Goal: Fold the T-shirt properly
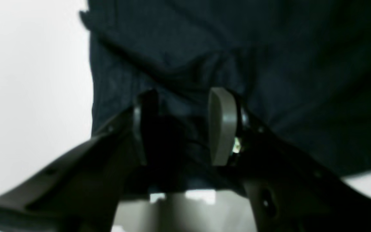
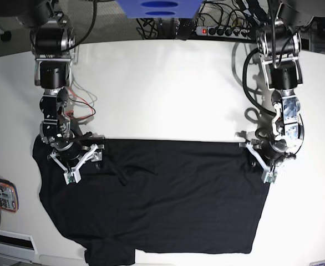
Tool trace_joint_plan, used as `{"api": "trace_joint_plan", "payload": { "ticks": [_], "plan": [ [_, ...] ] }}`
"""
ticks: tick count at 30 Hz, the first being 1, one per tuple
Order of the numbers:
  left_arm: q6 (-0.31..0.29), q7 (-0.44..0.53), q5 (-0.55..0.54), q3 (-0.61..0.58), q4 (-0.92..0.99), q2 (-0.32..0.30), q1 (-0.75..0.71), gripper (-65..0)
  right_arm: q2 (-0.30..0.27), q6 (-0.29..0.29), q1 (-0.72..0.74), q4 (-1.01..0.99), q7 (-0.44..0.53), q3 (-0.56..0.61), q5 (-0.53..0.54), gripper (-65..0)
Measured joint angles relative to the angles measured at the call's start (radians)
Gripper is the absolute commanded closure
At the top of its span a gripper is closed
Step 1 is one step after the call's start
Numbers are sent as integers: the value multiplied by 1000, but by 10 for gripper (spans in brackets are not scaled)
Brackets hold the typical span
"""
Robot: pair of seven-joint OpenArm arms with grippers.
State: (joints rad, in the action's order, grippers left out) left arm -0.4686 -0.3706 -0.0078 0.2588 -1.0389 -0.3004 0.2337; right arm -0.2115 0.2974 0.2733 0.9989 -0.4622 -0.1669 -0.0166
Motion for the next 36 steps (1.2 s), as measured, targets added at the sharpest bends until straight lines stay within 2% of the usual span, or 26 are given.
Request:
{"api": "trace_joint_plan", "payload": {
  "ticks": [2, 6, 7, 10, 13, 16, 25, 30, 36],
  "plan": [
    [-2, 27, -27, 16, -40, 1, -46, -248, -6, 4, -45, 87, -18, 5, -30, -565],
    [-13, 2, -80, 74, -97, -4, -106, -248, -4, -13, -240, 209, 90, -5, 31, -565],
    [-14, 2, -87, 85, -105, -5, -117, -248, -7, -8, -261, 237, 73, -4, 27, -565],
    [-24, 19, -121, 97, -114, -30, -148, -248, -10, 2, -237, 264, -21, 0, -8, -565],
    [-21, 11, -117, 100, -133, -37, -165, -248, -5, -2, -251, 271, 10, 3, 2, -565],
    [-17, 12, -113, 102, -153, -35, -181, -248, -8, 3, -249, 271, -5, 1, 8, -565],
    [-14, -42, -58, 97, -62, -32, -48, -248, -6, 2, -241, 289, -71, 2, 11, -565],
    [-10, -50, 82, 97, -53, -32, 23, -248, -5, 2, -246, 323, -103, 2, -6, -565],
    [-14, -42, 125, 97, -53, -32, 68, -255, -5, 2, -249, 330, -109, 2, -10, -565]
  ]
}}
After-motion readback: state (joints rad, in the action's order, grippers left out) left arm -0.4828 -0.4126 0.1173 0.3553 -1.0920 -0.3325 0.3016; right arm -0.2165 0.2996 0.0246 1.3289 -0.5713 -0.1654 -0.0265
